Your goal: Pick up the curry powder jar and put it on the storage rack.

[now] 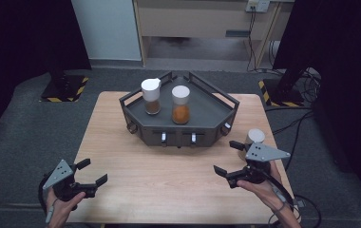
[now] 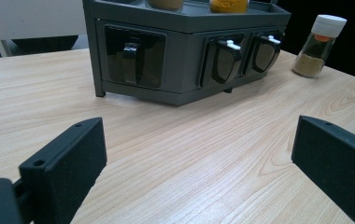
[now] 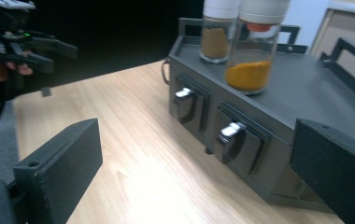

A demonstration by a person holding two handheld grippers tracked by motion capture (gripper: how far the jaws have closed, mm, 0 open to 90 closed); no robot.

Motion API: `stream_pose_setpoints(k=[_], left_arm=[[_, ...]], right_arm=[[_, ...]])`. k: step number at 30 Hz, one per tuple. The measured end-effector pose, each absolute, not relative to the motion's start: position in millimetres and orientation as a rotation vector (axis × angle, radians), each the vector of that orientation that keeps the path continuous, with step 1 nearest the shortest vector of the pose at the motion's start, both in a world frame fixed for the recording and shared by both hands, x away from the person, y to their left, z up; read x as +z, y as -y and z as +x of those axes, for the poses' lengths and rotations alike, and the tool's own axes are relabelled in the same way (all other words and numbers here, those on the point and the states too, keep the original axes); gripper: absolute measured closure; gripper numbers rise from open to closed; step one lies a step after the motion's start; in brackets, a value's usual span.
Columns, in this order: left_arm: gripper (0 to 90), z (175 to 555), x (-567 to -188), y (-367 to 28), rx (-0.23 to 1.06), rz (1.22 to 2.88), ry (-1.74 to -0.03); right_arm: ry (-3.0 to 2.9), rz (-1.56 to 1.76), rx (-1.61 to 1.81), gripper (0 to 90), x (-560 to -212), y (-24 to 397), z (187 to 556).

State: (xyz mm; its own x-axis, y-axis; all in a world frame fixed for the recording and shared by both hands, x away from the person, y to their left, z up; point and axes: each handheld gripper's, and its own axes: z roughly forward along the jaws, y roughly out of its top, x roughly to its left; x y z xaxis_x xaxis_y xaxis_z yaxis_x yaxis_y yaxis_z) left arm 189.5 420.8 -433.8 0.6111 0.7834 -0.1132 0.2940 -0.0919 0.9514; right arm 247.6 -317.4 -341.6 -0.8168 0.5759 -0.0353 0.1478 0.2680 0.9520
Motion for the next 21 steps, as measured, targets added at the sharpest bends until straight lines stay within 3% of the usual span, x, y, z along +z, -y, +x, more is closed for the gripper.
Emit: stream_pose_setpoints(k=[21], left_arm=[[2.0, 188, -434, -421, 0.527, 1.661, -0.899]], right_arm=[[-2.025, 0.808, 1.612, 2.6, -401, 349, 217]])
